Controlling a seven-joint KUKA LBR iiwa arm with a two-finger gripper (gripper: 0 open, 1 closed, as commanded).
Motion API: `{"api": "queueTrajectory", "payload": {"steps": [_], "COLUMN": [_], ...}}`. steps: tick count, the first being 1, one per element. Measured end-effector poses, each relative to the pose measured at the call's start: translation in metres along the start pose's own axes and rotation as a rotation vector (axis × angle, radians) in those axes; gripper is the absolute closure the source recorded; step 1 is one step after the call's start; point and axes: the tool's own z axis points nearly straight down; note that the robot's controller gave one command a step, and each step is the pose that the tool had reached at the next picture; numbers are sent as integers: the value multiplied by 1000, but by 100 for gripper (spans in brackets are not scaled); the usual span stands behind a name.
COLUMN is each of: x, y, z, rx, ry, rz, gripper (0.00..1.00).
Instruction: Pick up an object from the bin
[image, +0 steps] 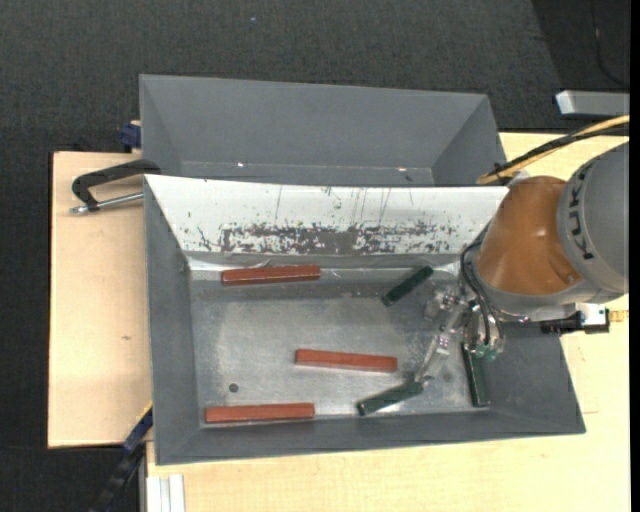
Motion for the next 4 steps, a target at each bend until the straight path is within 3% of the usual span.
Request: {"api": "queueTrajectory", "payload": {"steps": [1, 2, 3, 4], "x": [0, 18, 38, 37], "y": [0, 12, 41, 41], "z": [0, -1, 0, 0], "rx": [0, 1, -1, -1], "ry": [0, 1, 4, 2], "rz": [0, -176, -199, -199], "gripper": [0, 0, 100, 0]}}
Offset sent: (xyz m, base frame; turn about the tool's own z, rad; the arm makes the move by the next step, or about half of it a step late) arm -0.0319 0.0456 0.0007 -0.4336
